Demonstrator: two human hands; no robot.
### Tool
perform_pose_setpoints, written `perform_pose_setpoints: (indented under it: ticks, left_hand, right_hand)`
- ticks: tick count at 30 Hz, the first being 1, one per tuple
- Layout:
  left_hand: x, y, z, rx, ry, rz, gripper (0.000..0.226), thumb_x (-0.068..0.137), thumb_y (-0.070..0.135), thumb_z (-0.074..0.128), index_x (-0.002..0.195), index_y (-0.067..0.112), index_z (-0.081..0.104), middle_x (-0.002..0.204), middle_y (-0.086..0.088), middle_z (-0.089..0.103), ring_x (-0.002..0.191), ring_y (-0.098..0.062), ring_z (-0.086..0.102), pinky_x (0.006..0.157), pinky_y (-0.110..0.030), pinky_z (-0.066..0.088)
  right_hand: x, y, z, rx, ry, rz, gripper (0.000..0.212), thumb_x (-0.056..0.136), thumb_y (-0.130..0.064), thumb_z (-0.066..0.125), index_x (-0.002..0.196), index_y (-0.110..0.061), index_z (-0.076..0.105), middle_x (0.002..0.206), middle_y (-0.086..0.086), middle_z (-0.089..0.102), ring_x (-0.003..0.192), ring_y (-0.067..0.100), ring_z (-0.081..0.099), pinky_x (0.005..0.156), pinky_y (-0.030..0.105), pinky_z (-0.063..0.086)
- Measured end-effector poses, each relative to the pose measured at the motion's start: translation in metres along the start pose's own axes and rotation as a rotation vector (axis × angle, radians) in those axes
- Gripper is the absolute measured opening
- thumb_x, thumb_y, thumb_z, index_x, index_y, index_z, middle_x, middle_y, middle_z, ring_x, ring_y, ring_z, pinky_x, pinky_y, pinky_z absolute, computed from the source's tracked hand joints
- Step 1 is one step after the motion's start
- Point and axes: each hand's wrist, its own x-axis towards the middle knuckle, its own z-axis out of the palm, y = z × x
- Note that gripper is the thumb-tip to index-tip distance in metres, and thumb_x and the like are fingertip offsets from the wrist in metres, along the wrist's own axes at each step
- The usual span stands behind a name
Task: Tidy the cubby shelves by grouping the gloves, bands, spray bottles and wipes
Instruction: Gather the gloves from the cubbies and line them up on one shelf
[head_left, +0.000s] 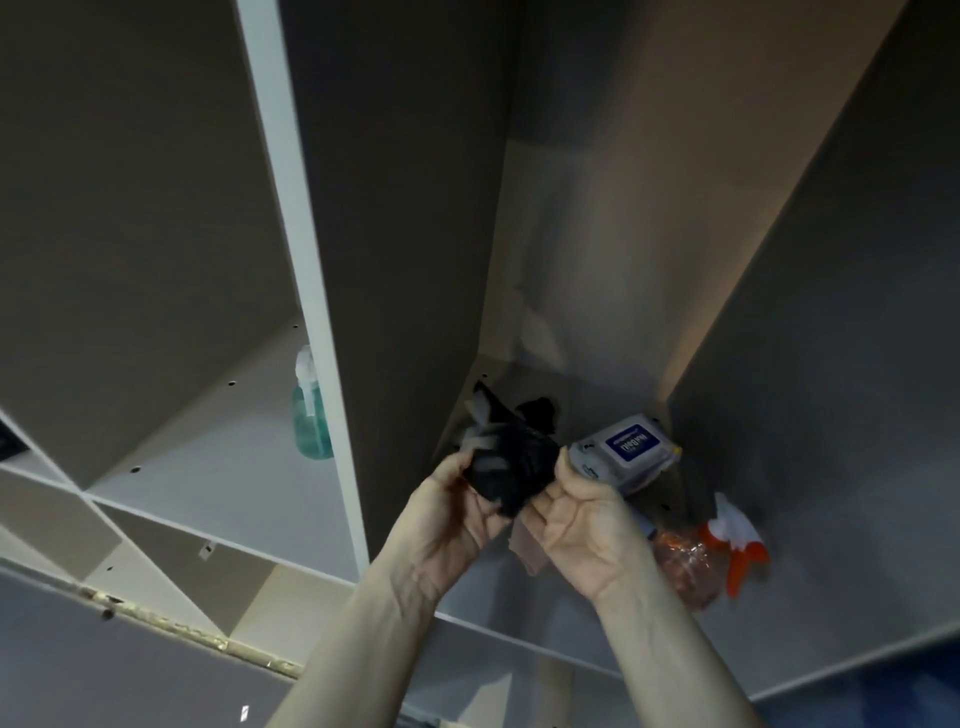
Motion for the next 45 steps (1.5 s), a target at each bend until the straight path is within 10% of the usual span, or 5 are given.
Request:
perform_pose_setpoints:
  ticks: [11,22,32,39,45]
  left_hand:
    - [0.002,0.018,-0.007,0.341,0.026,0.043,0.075,0.075,0.075,0.052,0.115,0.014,0.066,0.113,-0.010,0.071,0.104,-0.028,0.067,0.082,-0.054,0.055]
    - [0.004,-0.002,0.002,0.647,0.202,0.511,0.020,0.095,0.028,0.056,0.079,0.015,0.054,0.055,-0.007,0.049,0.029,-0.014,0.039,0.029,-0.018,0.032]
    - [-0.003,0.015,0.000,0.583,0.035,0.397,0.043,0.070,0.030,0.078,0.101,0.002,0.069,0.102,-0.017,0.073,0.098,-0.032,0.070,0.075,-0.033,0.058]
    - [-0.008,0.013,0.004,0.645,-0.003,0.532,0.025,0.083,0.012,0.068,0.107,0.006,0.065,0.102,-0.014,0.072,0.096,-0.027,0.068,0.084,-0.039,0.054]
    - [-0.012,0.013,0.008,0.613,-0.065,0.480,0.025,0.081,0.021,0.068,0.104,0.012,0.071,0.110,-0.016,0.070,0.104,-0.029,0.065,0.093,-0.041,0.050]
  right_hand:
    - [-0.004,-0.018,-0.006,-0.398,-0.030,-0.214,0.019,0.079,-0.030,0.068,0.092,-0.016,0.067,0.104,0.016,0.070,0.094,0.025,0.064,0.093,0.045,0.043]
    - [-0.007,-0.020,-0.008,-0.556,0.166,-0.641,0.015,0.097,-0.008,0.050,0.083,-0.010,0.055,0.076,0.006,0.062,0.073,0.014,0.058,0.064,0.024,0.047]
    - [-0.029,-0.042,0.001,-0.803,-0.246,-0.578,0.022,0.091,-0.019,0.051,0.072,-0.010,0.043,0.056,-0.017,0.048,0.056,-0.006,0.043,0.056,0.009,0.037]
    - [-0.028,-0.036,-0.006,-1.230,0.131,-0.943,0.020,0.083,-0.036,0.070,0.085,-0.023,0.055,0.101,-0.004,0.058,0.104,0.008,0.055,0.089,0.023,0.042]
    - [-0.023,-0.036,0.000,-0.491,-0.095,-0.302,0.076,0.061,-0.033,0.078,0.132,-0.024,0.052,0.128,0.001,0.063,0.110,0.010,0.065,0.075,0.020,0.055]
